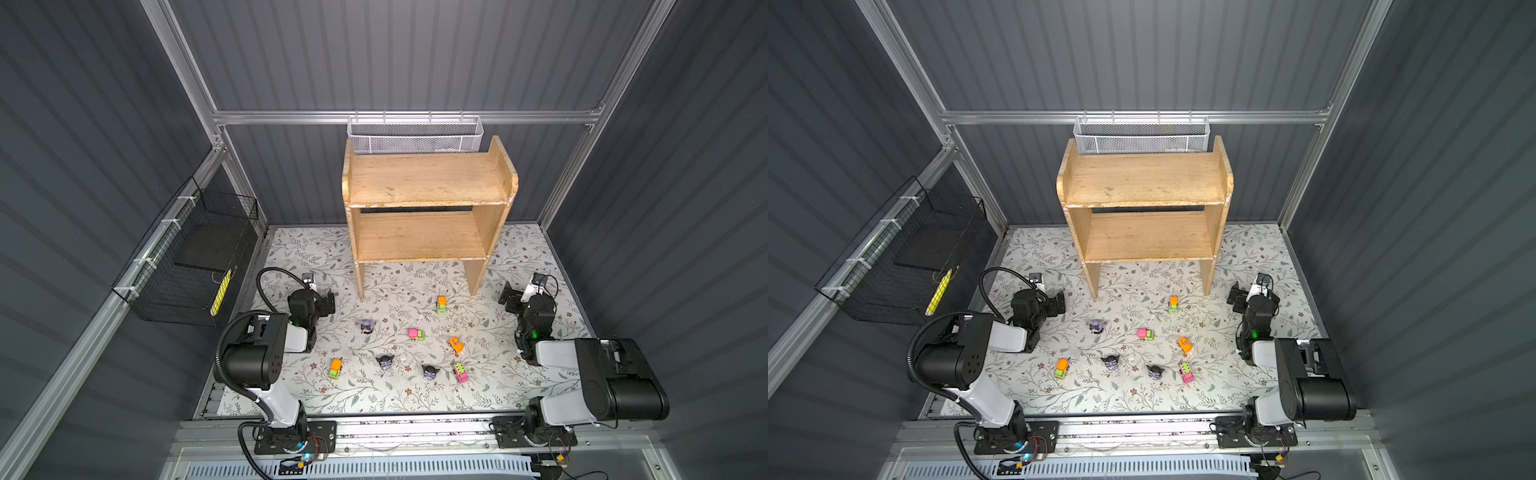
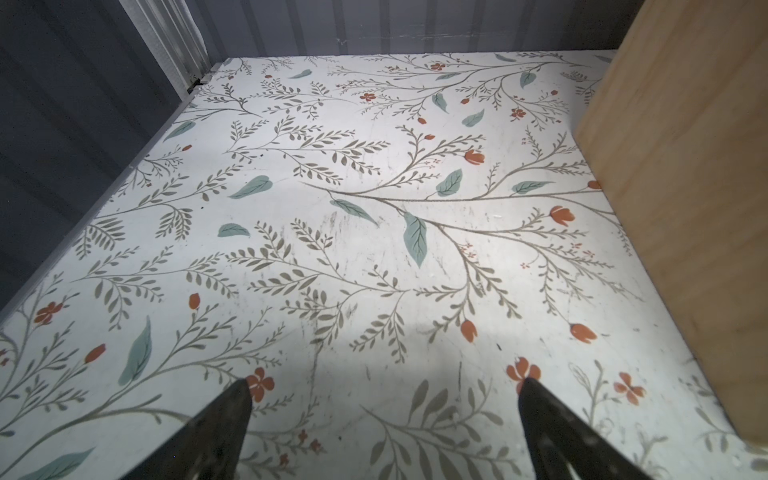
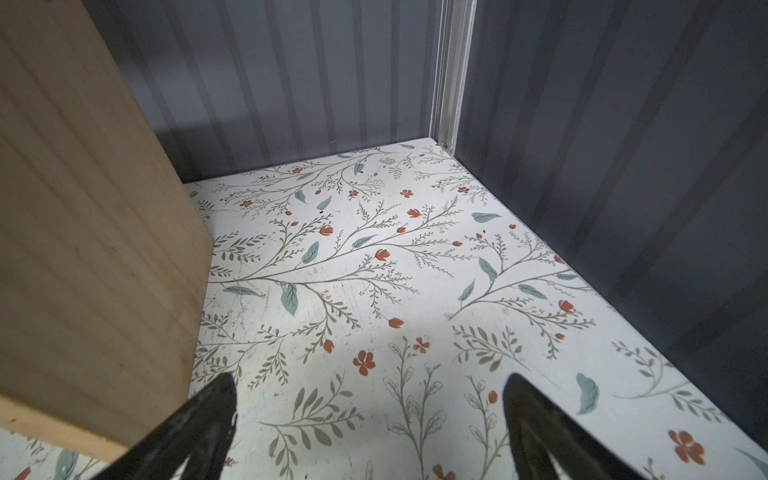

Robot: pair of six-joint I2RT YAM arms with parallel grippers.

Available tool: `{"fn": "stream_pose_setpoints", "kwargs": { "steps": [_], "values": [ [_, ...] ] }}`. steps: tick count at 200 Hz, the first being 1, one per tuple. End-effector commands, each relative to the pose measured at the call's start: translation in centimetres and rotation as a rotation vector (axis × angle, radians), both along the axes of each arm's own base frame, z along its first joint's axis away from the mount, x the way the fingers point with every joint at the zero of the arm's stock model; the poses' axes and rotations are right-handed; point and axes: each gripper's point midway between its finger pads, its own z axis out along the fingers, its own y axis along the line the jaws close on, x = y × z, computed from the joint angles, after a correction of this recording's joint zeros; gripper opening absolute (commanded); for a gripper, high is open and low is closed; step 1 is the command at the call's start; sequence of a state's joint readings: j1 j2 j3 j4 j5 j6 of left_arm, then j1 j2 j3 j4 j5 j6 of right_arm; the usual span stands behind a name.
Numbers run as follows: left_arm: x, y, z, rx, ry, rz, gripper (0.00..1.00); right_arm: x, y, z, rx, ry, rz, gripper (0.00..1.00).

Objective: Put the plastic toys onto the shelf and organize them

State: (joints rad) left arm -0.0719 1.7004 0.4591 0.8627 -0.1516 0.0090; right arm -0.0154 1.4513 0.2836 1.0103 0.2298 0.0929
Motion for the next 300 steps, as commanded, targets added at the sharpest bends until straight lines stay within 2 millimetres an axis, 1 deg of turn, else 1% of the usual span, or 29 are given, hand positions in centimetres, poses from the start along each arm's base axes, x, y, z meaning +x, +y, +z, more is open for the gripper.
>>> {"fn": "stream_pose_setpoints", "kwargs": {
  "steps": [1,70,79,87,106,117,136,155,172,181,195,211,214,220,223,224,227,229,231,244,268,281,300],
  "values": [
    [0.9,-0.1,0.7,0.009,-0.033,-0.017,1.00,0.5,-0.3,0.8,-0.008,-0.027,-0.011,0.99],
    [1.0,-0.1,0.9,0.006,-0.035,-0.021,1.00,0.6,-0.3,0.7,-0.006,-0.022,-0.008,0.99],
    [1.0,-0.1,0.9,0.006,-0.035,-0.019,1.00,0.4,-0.3,0.8,-0.008,-0.029,-0.009,0.99],
    [0.9,-0.1,0.8,0.007,-0.034,-0.020,1.00,0.2,-0.8,1.1,-0.014,-0.037,-0.045,0.99],
    [1.0,0.2,1.1,0.014,-0.041,-0.006,1.00,-0.2,-0.5,1.2,-0.016,-0.045,-0.041,0.99],
    [1.2,0.3,1.9,0.020,-0.023,0.005,1.00,-0.6,-0.3,1.6,-0.033,-0.085,-0.035,0.99],
    [1.3,1.5,3.7,0.023,0.015,0.084,1.00,-0.7,0.4,1.8,-0.062,-0.092,-0.017,0.99],
    [1.3,1.6,5.8,0.021,-0.021,0.094,1.00,-0.6,0.8,1.9,-0.074,-0.086,-0.008,0.99],
    [0.8,1.8,6.9,0.004,-0.037,0.112,1.00,-0.7,0.8,2.1,-0.077,-0.093,-0.003,0.99],
    [0.7,1.8,7.1,-0.001,-0.036,0.115,1.00,-0.8,0.9,2.2,-0.078,-0.097,-0.002,0.99],
    [0.5,1.8,6.9,-0.008,-0.026,0.117,1.00,-1.2,0.2,3.4,-0.092,-0.098,-0.071,0.99],
    [0.5,1.4,6.7,-0.018,-0.021,0.109,1.00,-1.3,0.1,5.2,-0.084,-0.052,-0.083,0.99],
    [0.5,1.3,6.6,-0.019,-0.017,0.106,1.00,-1.5,-0.2,5.8,-0.078,-0.056,-0.106,0.99],
    [0.5,1.1,6.6,-0.022,-0.012,0.102,1.00,-2.0,-0.8,6.3,-0.043,-0.044,-0.151,0.99],
    [0.5,1.0,6.7,-0.024,-0.009,0.102,1.00,-2.1,-1.0,6.2,-0.029,-0.032,-0.165,0.99],
    [0.5,0.9,6.6,-0.025,-0.007,0.100,1.00,-2.3,-1.0,6.7,-0.021,-0.044,-0.168,0.99],
    [0.5,0.9,6.7,-0.026,-0.006,0.101,1.00,-2.6,-1.0,7.2,-0.004,-0.050,-0.173,0.99],
    [0.5,0.8,6.8,-0.027,-0.006,0.100,1.00,-2.7,-1.0,7.6,0.004,-0.056,-0.172,0.99],
    [0.5,0.8,6.8,-0.029,-0.005,0.100,1.00,-2.8,-0.9,7.5,0.012,-0.045,-0.169,0.99],
    [0.3,0.4,7.1,-0.039,0.000,0.104,1.00,-3.8,-0.6,8.5,0.064,-0.040,-0.188,0.99],
    [-0.3,-0.4,8.1,-0.068,0.000,0.113,1.00,-5.5,0.1,7.8,0.126,0.069,-0.224,0.99],
    [-0.9,-1.1,8.5,-0.078,0.011,0.123,1.00,-6.1,1.2,7.2,0.126,0.138,-0.205,0.99],
    [-2.1,-2.4,8.9,-0.052,0.033,0.128,1.00,-7.1,3.4,6.2,0.118,0.233,-0.147,0.99]
  ]
}}
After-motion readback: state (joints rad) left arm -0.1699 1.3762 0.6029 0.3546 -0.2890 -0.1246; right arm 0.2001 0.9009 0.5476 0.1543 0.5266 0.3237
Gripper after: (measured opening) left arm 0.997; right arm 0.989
